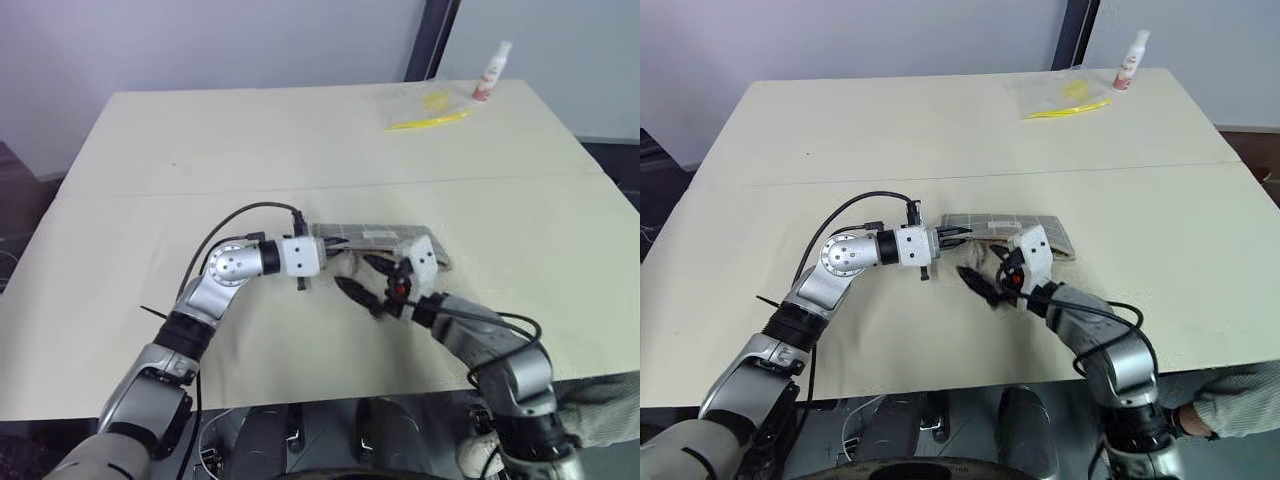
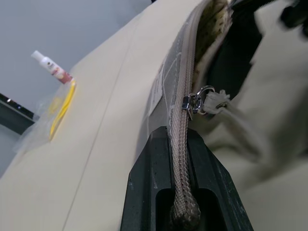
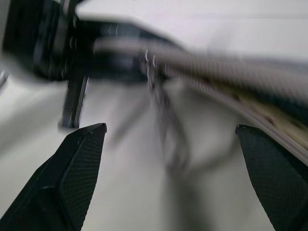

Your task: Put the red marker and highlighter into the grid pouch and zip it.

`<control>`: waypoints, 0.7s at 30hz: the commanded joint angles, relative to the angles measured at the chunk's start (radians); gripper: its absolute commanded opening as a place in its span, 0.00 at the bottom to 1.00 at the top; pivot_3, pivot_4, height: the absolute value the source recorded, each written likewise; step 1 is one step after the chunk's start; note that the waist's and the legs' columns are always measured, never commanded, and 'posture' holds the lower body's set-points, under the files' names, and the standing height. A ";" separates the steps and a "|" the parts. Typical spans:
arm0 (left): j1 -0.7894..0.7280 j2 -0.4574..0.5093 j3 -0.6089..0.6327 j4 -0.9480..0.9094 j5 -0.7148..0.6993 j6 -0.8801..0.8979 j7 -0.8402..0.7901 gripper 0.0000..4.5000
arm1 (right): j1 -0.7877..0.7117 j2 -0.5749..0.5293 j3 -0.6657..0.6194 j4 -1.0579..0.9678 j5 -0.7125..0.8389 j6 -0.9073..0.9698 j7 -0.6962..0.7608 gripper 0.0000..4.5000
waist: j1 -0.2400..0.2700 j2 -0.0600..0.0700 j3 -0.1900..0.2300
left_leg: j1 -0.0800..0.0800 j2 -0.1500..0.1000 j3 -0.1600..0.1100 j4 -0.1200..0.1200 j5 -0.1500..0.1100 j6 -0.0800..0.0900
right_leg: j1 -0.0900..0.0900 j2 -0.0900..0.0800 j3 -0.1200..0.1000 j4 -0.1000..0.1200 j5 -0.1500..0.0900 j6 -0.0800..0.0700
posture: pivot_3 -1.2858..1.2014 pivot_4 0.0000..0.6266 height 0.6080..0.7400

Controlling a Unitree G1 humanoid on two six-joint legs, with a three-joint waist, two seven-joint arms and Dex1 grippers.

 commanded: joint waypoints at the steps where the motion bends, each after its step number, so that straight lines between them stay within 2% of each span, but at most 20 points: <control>1: -0.013 -0.010 -0.011 -0.023 0.016 -0.018 0.025 0.00 | -0.028 0.039 -0.029 -0.008 0.071 0.022 -0.007 0.99 | -0.002 0.000 0.000 | -0.001 0.000 0.000 0.000 0.000 0.001 | 0.000 0.000 0.000 0.000 0.000 0.000 | 0.52 0.24 1.00; 4: -0.010 -0.019 -0.016 -0.033 0.021 -0.014 0.032 0.00 | -0.045 0.053 -0.023 0.004 0.092 0.038 -0.008 0.99 | -0.002 0.000 0.000 | -0.003 -0.001 0.000 0.000 0.000 0.001 | 0.000 0.000 0.000 0.001 0.000 0.000 | 0.52 0.24 1.00; 7: -0.007 -0.024 -0.015 -0.050 0.010 0.004 0.033 0.00 | -0.055 0.071 -0.035 0.020 0.108 0.047 -0.025 0.81 | -0.002 0.000 0.000 | -0.003 0.000 0.000 0.000 0.000 0.001 | 0.001 0.000 0.000 0.001 0.000 0.000 | 0.52 0.24 1.00; 14: 0.004 -0.004 -0.009 -0.056 0.011 0.008 0.045 0.00 | -0.039 0.045 -0.069 -0.001 0.136 0.055 -0.027 0.01 | -0.003 0.000 0.000 | -0.003 0.000 0.000 0.000 0.000 0.001 | 0.000 0.000 0.000 0.001 0.000 0.000 | 0.52 0.24 1.00; 21: 0.014 0.035 0.020 -0.035 0.010 0.009 0.065 0.00 | 0.031 -0.110 -0.188 -0.020 0.144 0.055 0.007 0.01 | -0.002 0.000 0.000 | -0.003 0.000 0.000 0.000 0.000 0.000 | 0.000 0.000 0.000 0.000 0.000 0.000 | 0.52 0.24 1.00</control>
